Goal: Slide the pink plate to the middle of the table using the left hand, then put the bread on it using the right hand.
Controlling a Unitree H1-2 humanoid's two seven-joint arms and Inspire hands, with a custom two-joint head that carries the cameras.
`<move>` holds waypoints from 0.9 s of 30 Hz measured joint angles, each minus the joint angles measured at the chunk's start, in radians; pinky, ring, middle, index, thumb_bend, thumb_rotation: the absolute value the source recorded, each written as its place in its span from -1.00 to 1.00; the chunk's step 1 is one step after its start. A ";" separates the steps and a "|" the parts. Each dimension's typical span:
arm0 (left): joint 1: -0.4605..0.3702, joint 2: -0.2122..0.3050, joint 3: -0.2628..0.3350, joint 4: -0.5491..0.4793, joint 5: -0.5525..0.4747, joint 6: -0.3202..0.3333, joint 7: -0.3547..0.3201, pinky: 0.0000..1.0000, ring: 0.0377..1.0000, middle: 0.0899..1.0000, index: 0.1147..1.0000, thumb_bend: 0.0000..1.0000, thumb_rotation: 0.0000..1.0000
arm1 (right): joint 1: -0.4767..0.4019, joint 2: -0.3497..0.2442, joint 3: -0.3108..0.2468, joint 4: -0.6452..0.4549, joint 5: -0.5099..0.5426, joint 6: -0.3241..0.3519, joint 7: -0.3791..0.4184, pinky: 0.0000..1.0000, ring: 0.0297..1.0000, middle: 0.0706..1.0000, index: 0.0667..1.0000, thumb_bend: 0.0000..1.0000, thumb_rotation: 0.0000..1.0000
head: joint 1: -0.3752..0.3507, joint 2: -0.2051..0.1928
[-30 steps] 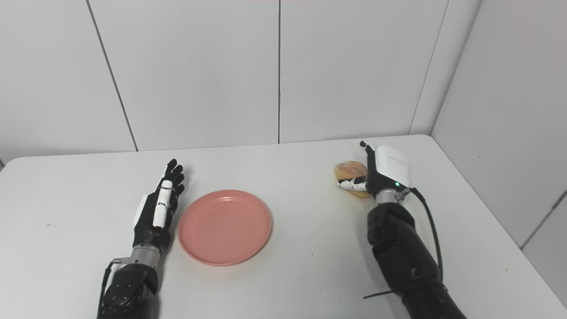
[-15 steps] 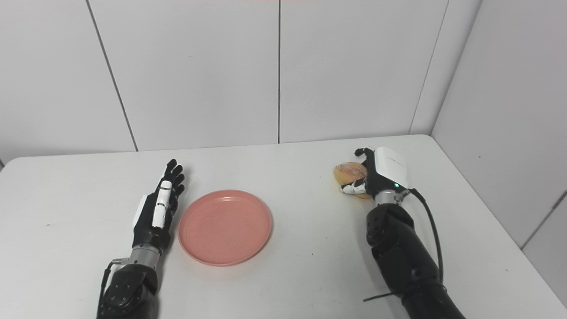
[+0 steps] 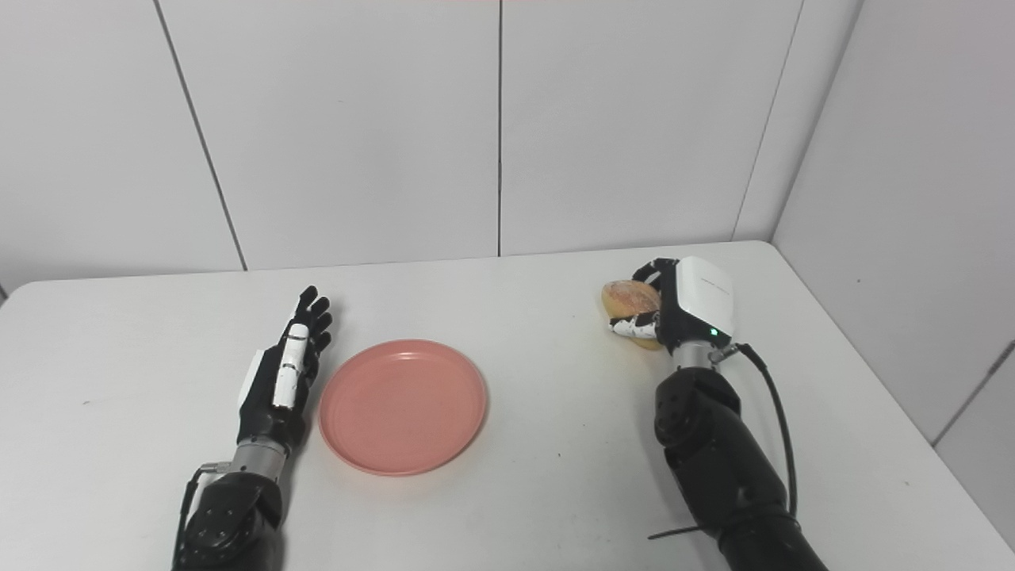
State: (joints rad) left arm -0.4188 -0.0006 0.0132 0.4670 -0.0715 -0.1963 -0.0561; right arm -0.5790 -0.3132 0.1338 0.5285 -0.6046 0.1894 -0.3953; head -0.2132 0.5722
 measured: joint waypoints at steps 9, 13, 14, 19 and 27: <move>0.000 -0.003 -0.014 -0.003 0.015 0.022 0.003 1.00 1.00 1.00 1.00 -0.11 1.00 | 0.016 0.028 -0.003 -0.110 0.035 -0.081 -0.015 -0.41 -0.28 -0.21 0.03 0.02 -1.00 | 0.057 0.005; 0.000 -0.004 -0.029 -0.003 0.043 0.025 0.007 1.00 1.00 1.00 0.98 -0.10 1.00 | 0.024 0.048 -0.002 -0.188 0.061 -0.085 0.020 -0.37 -0.23 -0.20 0.02 0.02 -1.00 | 0.069 0.005; 0.000 -0.005 -0.029 -0.003 0.049 0.025 0.011 1.00 1.00 1.00 0.98 -0.12 1.00 | 0.027 0.052 -0.001 -0.203 0.065 -0.085 0.029 -0.37 -0.23 -0.20 0.02 0.02 -1.00 | 0.075 0.006; 0.002 -0.013 -0.030 -0.009 0.053 0.036 0.019 1.00 1.00 0.99 0.97 -0.17 1.00 | 0.054 0.073 0.011 -0.298 0.082 -0.085 0.094 -0.47 -0.34 -0.20 -0.01 0.03 -1.00 | 0.087 0.009; 0.007 -0.022 -0.036 -0.018 0.075 0.060 0.054 0.98 0.99 0.96 0.96 -0.22 1.00 | 0.102 0.108 0.060 -0.361 0.086 -0.096 0.165 -0.43 -0.31 -0.20 0.01 0.02 -1.00 | 0.106 0.008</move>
State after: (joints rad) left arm -0.4119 -0.0226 -0.0230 0.4488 0.0035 -0.1368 -0.0017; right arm -0.4773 -0.2054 0.1936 0.1672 -0.5183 0.0932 -0.2299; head -0.1074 0.5798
